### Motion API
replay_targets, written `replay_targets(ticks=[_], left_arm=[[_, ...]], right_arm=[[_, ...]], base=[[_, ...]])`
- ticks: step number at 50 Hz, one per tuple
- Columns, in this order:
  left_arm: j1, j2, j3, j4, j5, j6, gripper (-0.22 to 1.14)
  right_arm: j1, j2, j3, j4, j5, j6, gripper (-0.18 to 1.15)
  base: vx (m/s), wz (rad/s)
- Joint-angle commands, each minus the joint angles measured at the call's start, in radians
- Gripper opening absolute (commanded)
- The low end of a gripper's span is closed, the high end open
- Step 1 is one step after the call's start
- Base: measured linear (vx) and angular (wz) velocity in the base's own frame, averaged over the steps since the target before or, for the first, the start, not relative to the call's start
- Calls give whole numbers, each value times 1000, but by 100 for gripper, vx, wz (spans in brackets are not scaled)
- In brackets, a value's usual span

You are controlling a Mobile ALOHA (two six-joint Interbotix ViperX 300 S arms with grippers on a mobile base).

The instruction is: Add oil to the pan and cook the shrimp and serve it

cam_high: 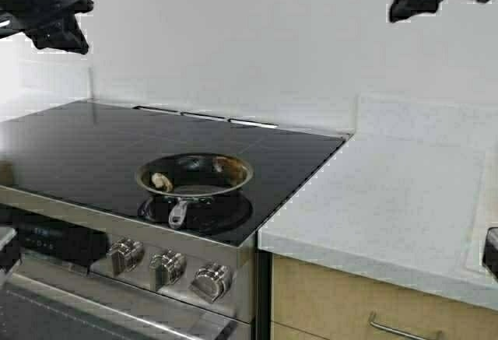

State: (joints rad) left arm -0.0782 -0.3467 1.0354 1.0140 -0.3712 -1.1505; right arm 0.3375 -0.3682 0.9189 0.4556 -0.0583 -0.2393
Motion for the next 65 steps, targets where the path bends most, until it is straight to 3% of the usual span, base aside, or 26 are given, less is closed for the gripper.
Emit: replay_targets(ticks=[1,11,25,29,39,41,47,65], left_arm=[[2,-6,-20,-3,-5,0,4],[2,-6,-20,-2,-5,0,4],[2,46,-20,-6,-15,-2,11],[2,81,-20,-12,-32,-5,27],[2,212,-25,-63,-126,-6,102],[2,242,-23,-77,-152,-8,109],[2,337,-11,-123,-230,-6,101],[2,712,-43,-212,-476,2,102]], right_arm=[[37,-5,41,-5,-83,0,5],[103,44,98,-8,-216,-2,5],[103,127,67,-11,-219,12,5],[103,126,64,-11,-219,12,5],[103,107,58,-9,-207,18,5],[106,103,58,-9,-206,20,5],[106,91,58,-9,-204,25,5],[103,83,55,-8,-202,26,5]], base=[[0,0],[0,0],[0,0],[0,0],[0,0],[0,0],[0,0],[0,1]])
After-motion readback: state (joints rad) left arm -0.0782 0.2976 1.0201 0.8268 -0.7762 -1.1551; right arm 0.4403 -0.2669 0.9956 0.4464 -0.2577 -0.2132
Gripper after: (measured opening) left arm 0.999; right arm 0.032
